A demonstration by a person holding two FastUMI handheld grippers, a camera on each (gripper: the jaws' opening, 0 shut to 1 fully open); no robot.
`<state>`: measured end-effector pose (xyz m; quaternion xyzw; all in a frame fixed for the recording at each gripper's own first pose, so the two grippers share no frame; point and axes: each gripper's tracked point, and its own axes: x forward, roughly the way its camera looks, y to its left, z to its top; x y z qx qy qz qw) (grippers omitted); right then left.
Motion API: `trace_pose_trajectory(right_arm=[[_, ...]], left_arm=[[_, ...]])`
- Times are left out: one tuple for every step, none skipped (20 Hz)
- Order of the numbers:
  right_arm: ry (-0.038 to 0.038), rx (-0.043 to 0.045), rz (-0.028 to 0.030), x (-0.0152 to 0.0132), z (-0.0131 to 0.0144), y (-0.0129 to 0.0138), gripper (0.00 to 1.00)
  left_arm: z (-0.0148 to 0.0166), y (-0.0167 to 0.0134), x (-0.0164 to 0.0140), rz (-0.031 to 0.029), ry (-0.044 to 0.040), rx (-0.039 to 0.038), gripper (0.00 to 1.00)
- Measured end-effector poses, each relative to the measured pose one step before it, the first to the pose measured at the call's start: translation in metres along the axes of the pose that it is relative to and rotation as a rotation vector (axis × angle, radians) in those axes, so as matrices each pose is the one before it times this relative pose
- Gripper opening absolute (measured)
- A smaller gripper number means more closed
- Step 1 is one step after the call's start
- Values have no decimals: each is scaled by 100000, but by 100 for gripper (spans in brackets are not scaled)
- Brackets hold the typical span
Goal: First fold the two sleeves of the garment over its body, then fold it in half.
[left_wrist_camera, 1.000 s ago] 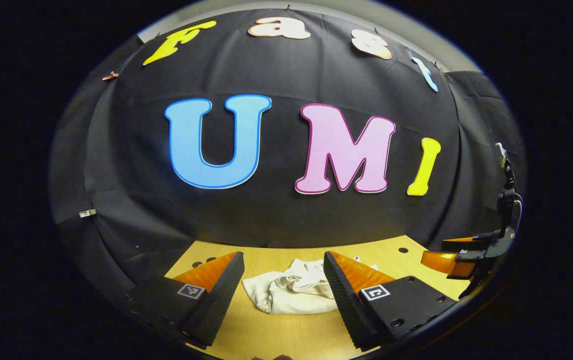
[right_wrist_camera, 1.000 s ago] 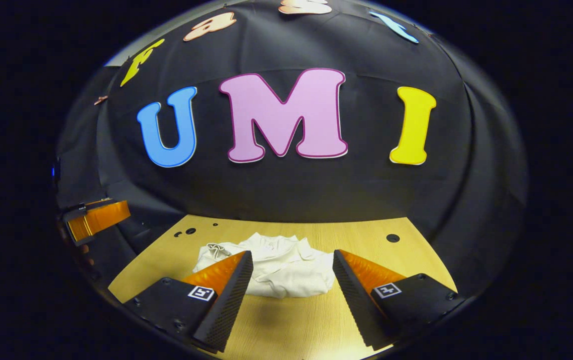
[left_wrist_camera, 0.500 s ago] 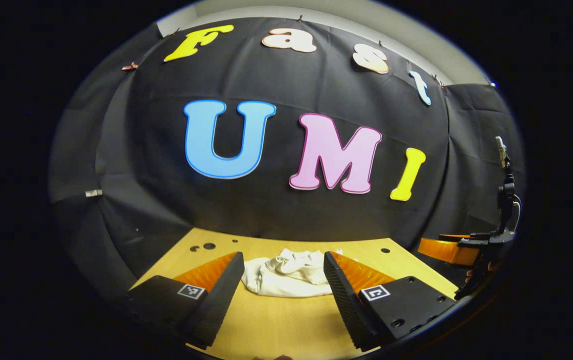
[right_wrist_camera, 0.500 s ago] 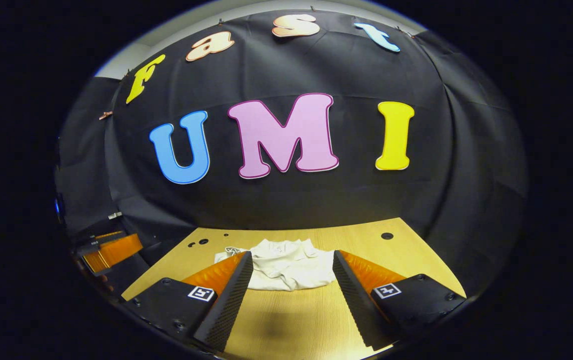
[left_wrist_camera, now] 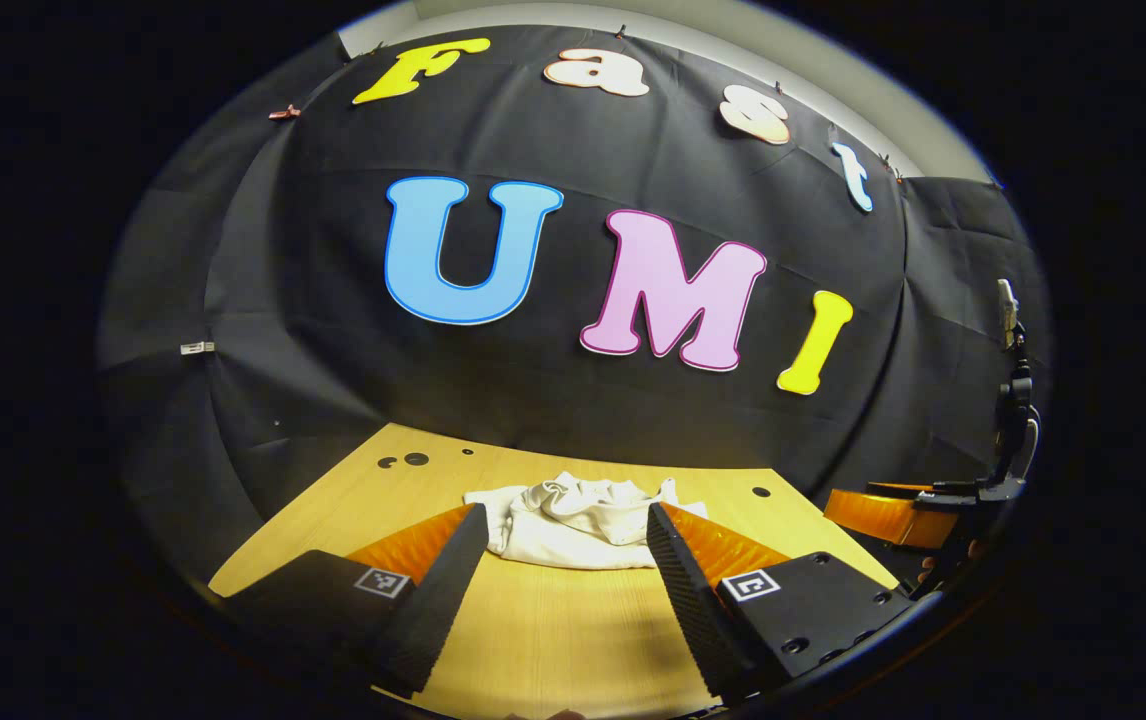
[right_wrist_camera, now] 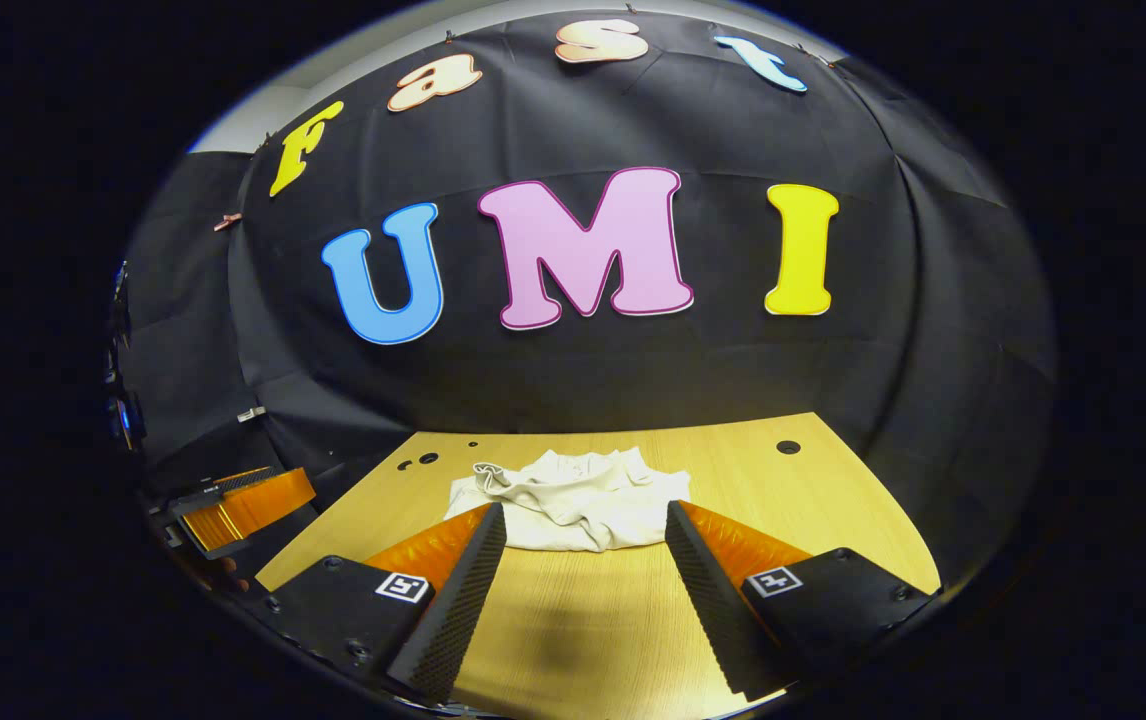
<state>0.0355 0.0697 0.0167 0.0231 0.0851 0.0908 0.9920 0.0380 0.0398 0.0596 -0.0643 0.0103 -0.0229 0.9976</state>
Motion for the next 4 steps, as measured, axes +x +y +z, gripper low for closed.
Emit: trace_pose_trajectory(right_arm=[[353, -69, 229, -8, -72, -5, 98], [615, -24, 204, 55, -114, -38, 98], [409, 227, 196, -14, -53, -1, 98], [114, 266, 207, 109, -24, 88, 98]], left_arm=[[-91, 171, 34, 545, 155, -278, 97], [40, 253, -2, 745, -1, -422, 98], [-53, 229, 37, 563, 100, -298, 98], [-205, 224, 86, 488, 310, -84, 98]])
